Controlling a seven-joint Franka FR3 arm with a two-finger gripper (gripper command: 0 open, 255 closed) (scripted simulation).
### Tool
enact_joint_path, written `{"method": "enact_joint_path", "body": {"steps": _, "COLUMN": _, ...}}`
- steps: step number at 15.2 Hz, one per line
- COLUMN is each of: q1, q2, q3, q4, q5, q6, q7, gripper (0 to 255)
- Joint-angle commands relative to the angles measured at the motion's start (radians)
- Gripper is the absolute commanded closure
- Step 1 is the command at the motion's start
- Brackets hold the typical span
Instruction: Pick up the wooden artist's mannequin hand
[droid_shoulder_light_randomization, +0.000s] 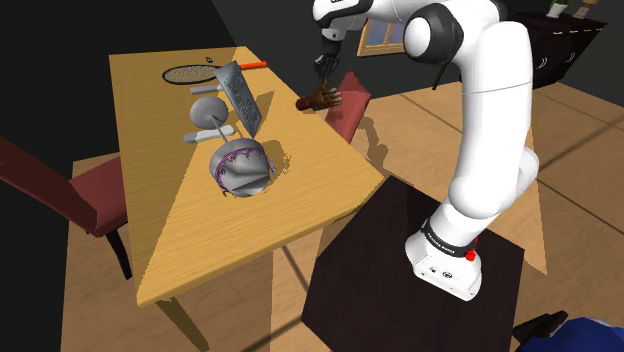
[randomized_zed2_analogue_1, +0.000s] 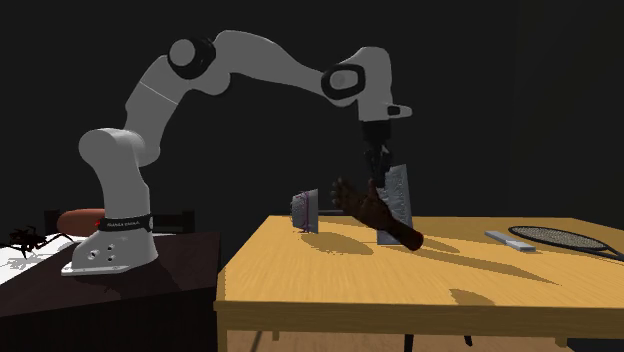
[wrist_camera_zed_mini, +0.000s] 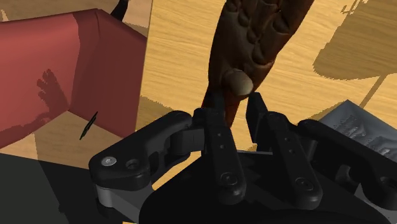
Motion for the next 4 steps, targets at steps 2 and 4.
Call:
{"method": "enact_joint_path", "body": {"steps": 2, "q1": -0.002, "q2": -0.005, "q3": -0.002, "q4": 0.033, "q5": -0.003, "q6": -0.038, "q7": 0.004, "gripper": 255}}
{"method": "enact_joint_path", "body": {"steps": 4, "q1": -0.002, "q2": -0.006, "q3": -0.002, "q4": 0.035, "q5": -0.003, "q6": -0.039, "q7": 0.004, "gripper": 255}}
